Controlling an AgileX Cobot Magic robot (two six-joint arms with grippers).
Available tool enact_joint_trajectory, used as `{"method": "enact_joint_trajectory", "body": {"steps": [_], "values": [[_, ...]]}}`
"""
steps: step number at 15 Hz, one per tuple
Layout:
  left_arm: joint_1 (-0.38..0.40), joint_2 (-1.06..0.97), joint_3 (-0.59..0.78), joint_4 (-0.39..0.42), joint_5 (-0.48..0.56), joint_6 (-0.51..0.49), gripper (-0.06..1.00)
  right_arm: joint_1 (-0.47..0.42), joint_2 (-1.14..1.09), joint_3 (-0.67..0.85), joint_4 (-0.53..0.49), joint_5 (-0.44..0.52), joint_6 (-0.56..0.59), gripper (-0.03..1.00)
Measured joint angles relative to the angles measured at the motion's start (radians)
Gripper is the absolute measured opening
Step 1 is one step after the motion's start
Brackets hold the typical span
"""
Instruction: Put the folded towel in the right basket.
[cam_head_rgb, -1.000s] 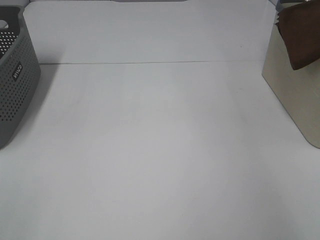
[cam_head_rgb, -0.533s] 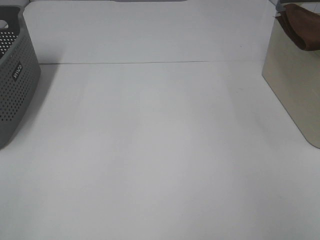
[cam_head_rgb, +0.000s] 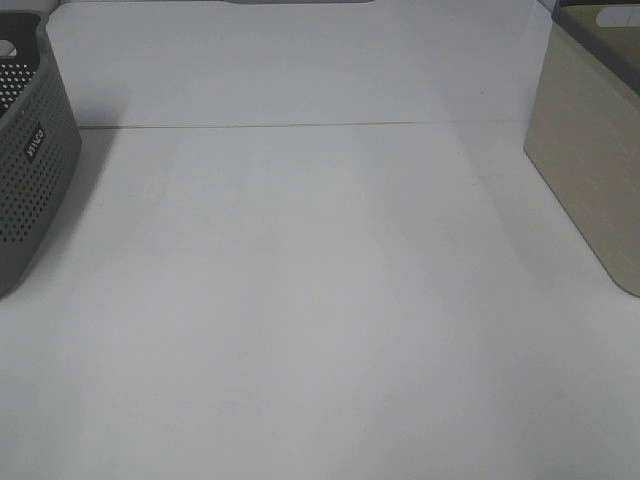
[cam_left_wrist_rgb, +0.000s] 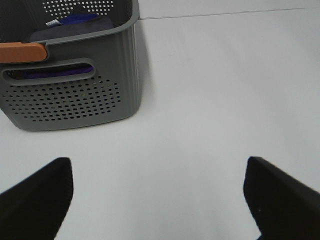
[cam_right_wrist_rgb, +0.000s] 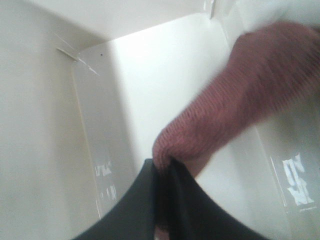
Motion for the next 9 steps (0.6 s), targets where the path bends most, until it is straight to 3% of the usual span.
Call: {"method": "enact_joint_trajectory", "body": {"steps": [1,2,5,6,9], "values": [[0.0,0.0,0.0,0.0,0.0,0.0,0.88,0.0,0.01,0.0,0.0,0.0,0.008,0.11],[0.0,0.0,0.0,0.0,0.0,0.0,0.88,0.0,0.014,0.0,0.001,0.001,0.013,0.26],[0.0,0.0,0.0,0.0,0.0,0.0,0.88,0.0,0.009,0.0,0.044,0.034,0.015,0.76],[0.0,0.0,0.0,0.0,0.0,0.0,0.88,0.0,0.0,0.0,0.078,0.046,0.015,0.84],[0.0,0.0,0.0,0.0,0.0,0.0,0.88,0.0,-0.062,0.0,0.201,0.077,0.015,0.89]]}}
